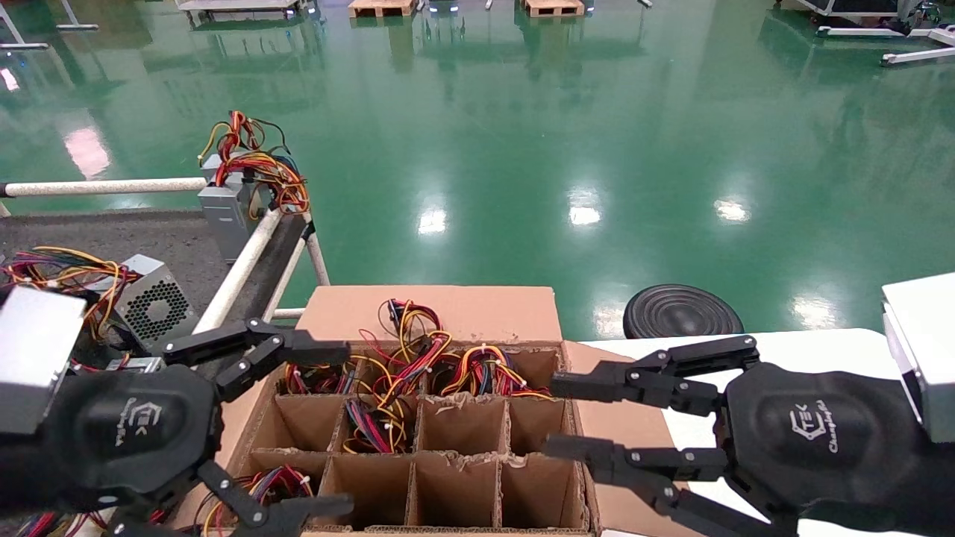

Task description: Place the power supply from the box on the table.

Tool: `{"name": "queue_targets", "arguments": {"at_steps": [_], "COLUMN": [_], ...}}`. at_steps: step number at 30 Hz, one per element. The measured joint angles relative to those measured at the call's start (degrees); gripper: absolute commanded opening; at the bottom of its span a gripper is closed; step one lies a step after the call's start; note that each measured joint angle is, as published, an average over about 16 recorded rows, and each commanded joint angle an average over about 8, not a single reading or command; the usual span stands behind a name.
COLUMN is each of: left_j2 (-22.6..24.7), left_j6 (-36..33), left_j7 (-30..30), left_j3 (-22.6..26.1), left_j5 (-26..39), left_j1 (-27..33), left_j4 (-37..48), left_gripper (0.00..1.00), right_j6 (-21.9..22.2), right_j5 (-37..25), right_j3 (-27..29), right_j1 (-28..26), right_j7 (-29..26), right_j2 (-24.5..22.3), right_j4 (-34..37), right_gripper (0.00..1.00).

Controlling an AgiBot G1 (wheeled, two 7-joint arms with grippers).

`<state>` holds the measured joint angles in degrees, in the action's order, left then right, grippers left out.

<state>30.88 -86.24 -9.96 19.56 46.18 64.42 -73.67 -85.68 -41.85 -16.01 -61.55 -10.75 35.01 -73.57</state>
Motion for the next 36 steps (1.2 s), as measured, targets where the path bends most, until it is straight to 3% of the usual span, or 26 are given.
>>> {"name": "queue_targets", "arguments": {"at_steps": [11,21,36], "left_j2": [-2.63,-2.0,0.44], "left_j6": [-0.82,-1.57,-1.4], "left_j7": [1.72,2.78,4.14], "left_j3": [8.44,15.64,20.56], "left_j5": [7.2,12.95,17.07], "left_j1": [5.34,9.96,13.88], "left_j4": [1.02,5.91,15.39], "left_gripper": [1.0,1.0,1.0], "right_j6": [0.0,0.0,0.0], "right_j5": [0.0,0.0,0.0], "right_j3": [0.0,0.0,0.0], "right_j1": [0.0,0.0,0.0], "right_j7": [0.0,0.0,0.0], "right_j2": [0.0,0.0,0.0], "right_j4": [0.0,0.0,0.0], "right_gripper": [0.0,0.0,0.0]}}
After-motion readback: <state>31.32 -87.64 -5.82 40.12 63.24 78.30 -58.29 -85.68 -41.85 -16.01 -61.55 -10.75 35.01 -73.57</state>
